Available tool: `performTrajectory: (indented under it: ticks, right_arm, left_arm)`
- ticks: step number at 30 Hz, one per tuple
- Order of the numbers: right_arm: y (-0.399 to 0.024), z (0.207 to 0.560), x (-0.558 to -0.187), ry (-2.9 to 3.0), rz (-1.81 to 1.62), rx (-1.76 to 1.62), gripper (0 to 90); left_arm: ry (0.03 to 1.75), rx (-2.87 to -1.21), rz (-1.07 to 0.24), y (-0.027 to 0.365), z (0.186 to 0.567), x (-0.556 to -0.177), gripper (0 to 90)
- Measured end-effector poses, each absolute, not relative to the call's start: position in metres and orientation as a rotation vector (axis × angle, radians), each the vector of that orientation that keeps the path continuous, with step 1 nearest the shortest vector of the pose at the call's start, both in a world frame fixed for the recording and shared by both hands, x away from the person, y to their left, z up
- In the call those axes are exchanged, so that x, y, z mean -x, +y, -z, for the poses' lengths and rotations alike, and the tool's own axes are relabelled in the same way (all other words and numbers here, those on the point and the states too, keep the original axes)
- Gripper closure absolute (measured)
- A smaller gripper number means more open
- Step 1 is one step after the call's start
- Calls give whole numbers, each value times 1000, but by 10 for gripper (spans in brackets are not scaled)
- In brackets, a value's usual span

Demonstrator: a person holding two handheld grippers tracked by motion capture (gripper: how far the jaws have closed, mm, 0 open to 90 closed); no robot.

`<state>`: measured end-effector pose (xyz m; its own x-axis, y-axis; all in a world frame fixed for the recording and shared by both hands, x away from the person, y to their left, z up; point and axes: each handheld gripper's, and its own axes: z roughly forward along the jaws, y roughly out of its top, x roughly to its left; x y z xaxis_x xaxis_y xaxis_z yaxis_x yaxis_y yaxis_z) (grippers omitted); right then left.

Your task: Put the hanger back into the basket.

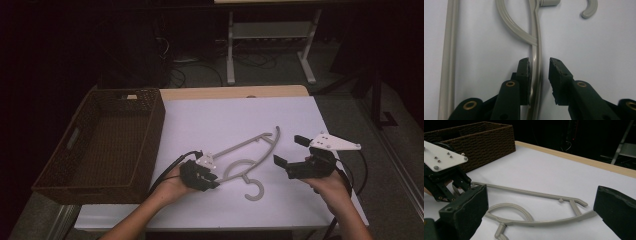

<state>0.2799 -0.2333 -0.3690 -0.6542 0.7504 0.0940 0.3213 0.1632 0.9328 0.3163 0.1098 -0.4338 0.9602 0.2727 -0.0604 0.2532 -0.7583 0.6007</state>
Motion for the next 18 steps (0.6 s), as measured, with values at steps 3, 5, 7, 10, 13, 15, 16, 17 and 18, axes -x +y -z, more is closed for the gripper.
performTrajectory:
  ticks: [3, 5, 7, 10, 13, 15, 16, 17, 18]
  right_arm:
    - [-233, 369, -280, 2057, -1494, -1018, 0]
    - [-234, 369, -279, 2057, -1496, -1024, 0]
    - [-234, 369, -280, 2053, -1498, -1025, 0]
    - [-235, 369, -279, 2050, -1500, -1025, 0]
    - [-235, 369, -279, 2049, -1499, -1027, 0]
    - [-234, 369, -279, 2052, -1498, -1024, 0]
    - [-234, 369, -279, 2053, -1498, -1024, 0]
    - [-234, 369, -279, 2054, -1498, -1025, 0]
    - [-233, 369, -279, 2057, -1497, -1024, 0]
  left_arm:
    - [350, -2488, -53, 105, 435, -318, 734]
    - [349, -2489, -50, 103, 435, -319, 750]
    - [342, -2498, -52, 102, 435, -321, 772]
    - [344, -2498, -41, 103, 435, -322, 784]
    - [341, -2506, -40, 102, 435, -323, 802]
    - [343, -2507, -33, 103, 435, -323, 814]
    - [338, -2508, -31, 103, 435, -324, 814]
    - [340, -2507, -28, 103, 435, -324, 816]
    - [338, -2507, -28, 103, 435, -324, 817]
